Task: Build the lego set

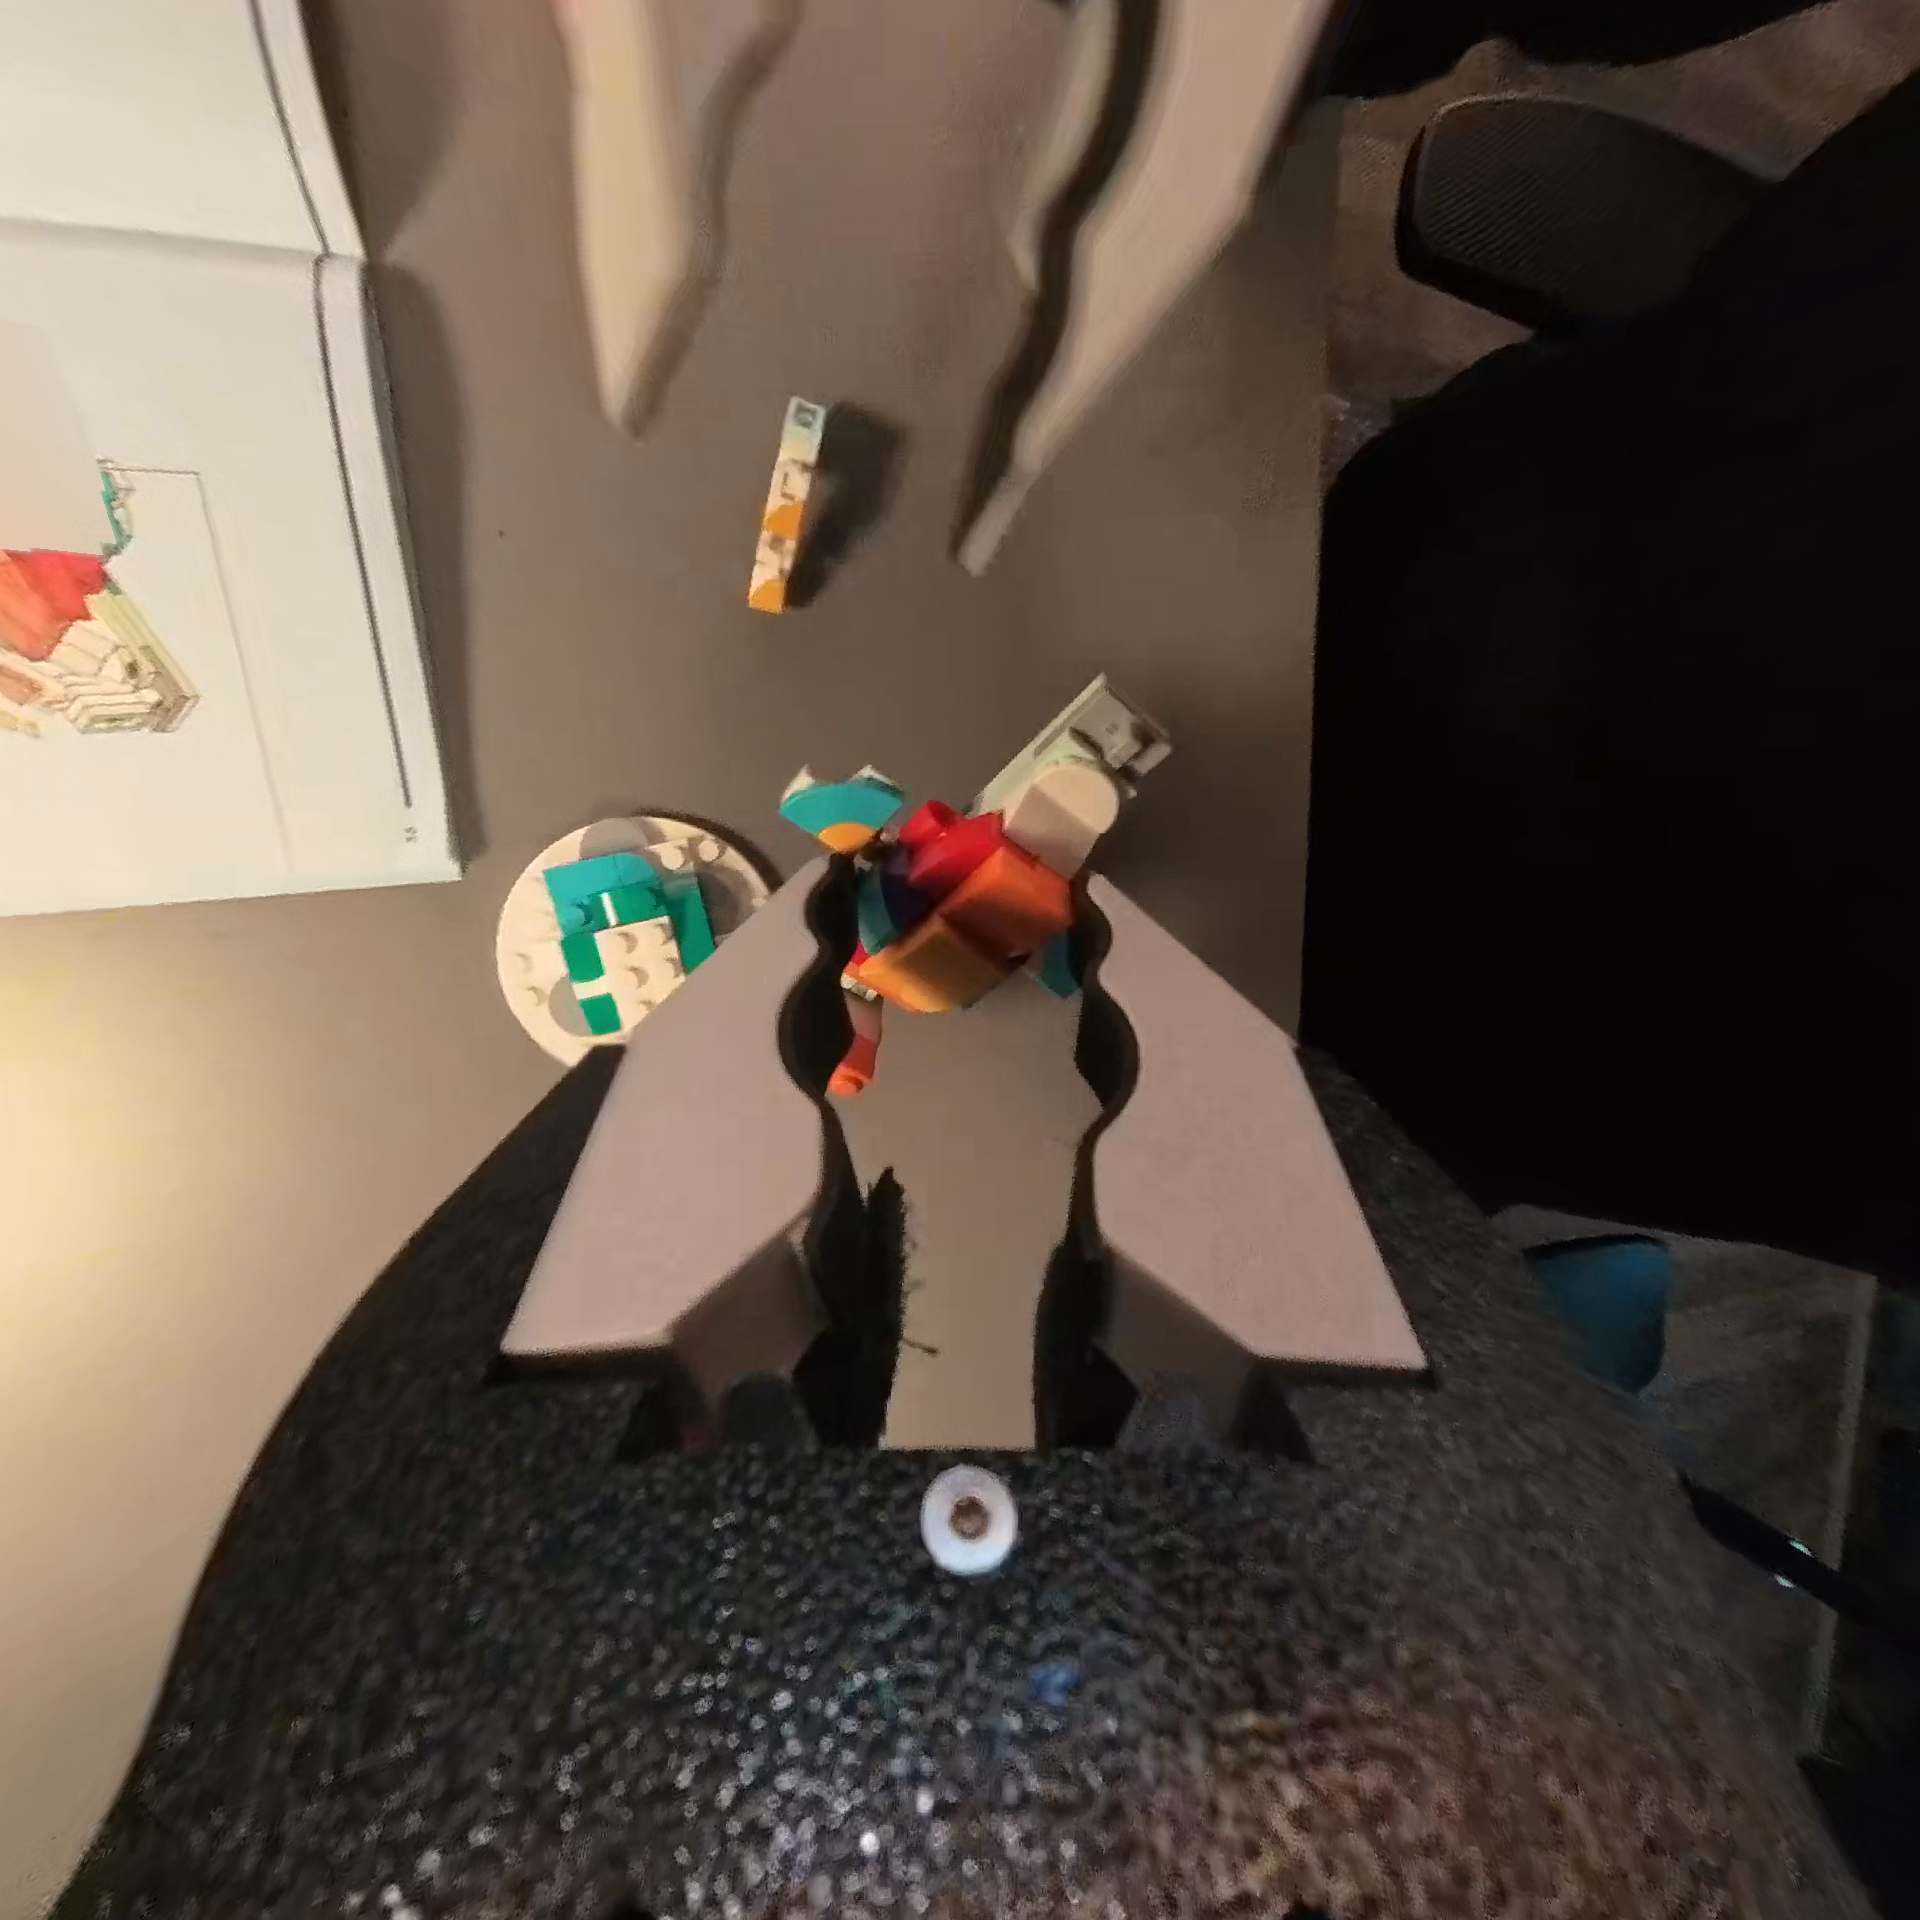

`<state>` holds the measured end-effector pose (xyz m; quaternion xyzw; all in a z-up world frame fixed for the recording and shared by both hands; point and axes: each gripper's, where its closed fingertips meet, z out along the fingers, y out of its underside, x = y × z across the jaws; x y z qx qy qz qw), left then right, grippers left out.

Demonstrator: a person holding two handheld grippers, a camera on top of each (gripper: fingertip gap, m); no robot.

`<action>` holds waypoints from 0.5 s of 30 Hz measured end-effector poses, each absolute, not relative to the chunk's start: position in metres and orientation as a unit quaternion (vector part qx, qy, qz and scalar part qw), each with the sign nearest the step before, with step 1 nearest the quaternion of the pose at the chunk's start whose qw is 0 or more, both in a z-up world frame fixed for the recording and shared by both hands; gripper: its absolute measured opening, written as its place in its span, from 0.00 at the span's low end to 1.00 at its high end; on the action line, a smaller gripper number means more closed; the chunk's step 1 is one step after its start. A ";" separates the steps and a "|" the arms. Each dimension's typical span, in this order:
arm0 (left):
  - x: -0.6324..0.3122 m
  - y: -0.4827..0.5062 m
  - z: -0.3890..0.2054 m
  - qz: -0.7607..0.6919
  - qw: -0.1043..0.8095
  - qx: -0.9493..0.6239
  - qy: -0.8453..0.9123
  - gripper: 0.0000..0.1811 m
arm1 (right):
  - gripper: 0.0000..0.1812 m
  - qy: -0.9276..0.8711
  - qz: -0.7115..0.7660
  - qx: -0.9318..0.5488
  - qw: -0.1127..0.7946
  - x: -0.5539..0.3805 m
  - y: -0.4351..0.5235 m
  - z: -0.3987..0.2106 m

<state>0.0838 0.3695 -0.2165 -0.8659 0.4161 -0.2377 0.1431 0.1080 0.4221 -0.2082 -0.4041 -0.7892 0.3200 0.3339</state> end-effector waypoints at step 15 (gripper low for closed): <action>0.089 0.361 -0.225 -0.299 0.097 -0.859 0.404 0.21 | 0.07 -0.826 0.208 -0.088 0.517 0.094 0.357 -0.200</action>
